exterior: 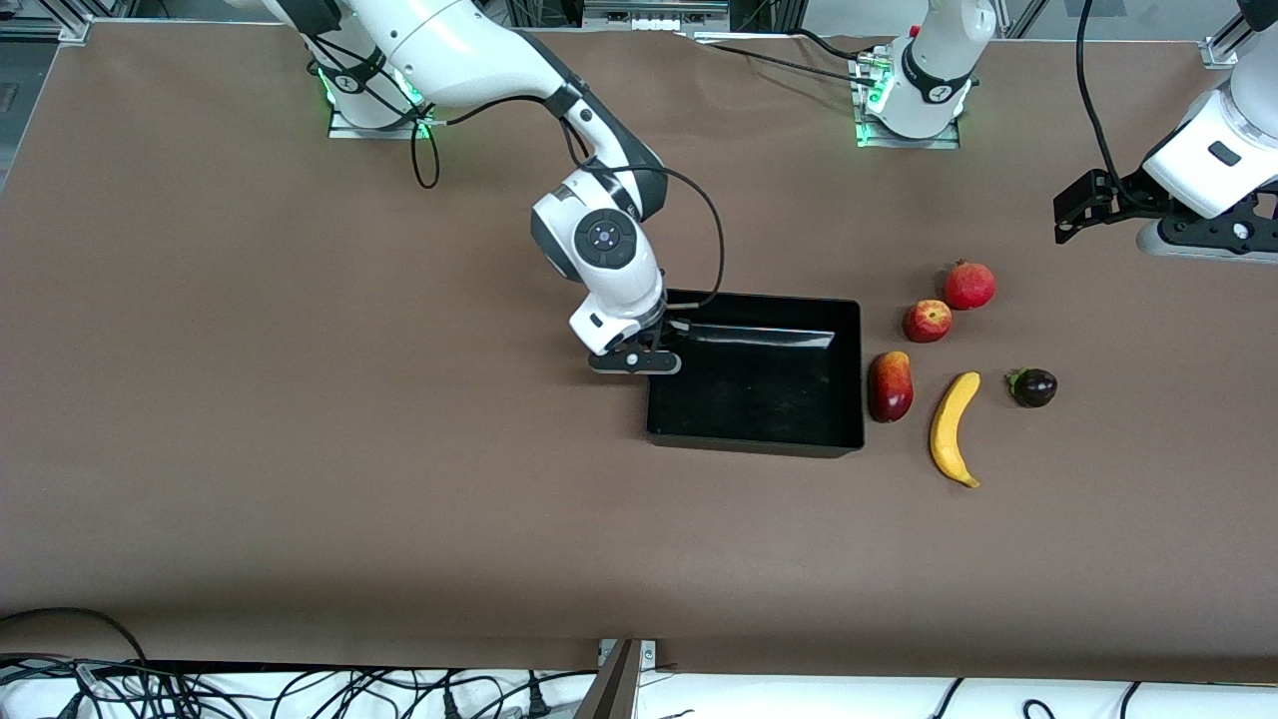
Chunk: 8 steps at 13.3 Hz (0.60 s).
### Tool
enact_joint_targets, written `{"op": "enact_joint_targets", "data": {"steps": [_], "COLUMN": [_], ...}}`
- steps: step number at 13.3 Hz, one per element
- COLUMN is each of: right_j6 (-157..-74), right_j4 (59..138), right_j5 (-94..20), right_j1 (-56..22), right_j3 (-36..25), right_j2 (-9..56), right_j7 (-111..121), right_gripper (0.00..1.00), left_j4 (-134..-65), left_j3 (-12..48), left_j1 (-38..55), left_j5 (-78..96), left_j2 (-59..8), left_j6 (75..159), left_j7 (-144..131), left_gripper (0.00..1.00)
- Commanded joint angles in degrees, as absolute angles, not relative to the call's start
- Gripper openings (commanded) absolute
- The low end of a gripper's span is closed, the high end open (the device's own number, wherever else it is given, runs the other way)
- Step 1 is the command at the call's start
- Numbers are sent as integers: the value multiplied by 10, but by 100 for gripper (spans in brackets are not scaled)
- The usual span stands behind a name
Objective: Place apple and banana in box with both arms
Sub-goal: 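Slide the black box with the right gripper toward the fruit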
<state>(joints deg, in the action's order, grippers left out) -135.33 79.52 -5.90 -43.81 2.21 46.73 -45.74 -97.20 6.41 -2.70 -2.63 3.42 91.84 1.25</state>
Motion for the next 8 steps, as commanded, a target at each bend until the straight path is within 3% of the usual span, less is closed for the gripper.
{"op": "enact_joint_targets", "data": {"steps": [1,8], "right_j6": [-1382,-1383], "right_j4": [775,773], "right_j5": [-70,-70], "right_j1": [-460,-470], "right_j3": [17,17], "right_j2": [485,494], "right_j7": [-474,-477], "right_gripper": [0,0], "left_j4": [-955,-955], "left_j3": [66,67], "left_j1": [-26,-25], "left_j5": [-32,-32], "left_j2": [28,27], "left_j6": [904,907], "left_j7": [10,11], "left_gripper": [100,100]}}
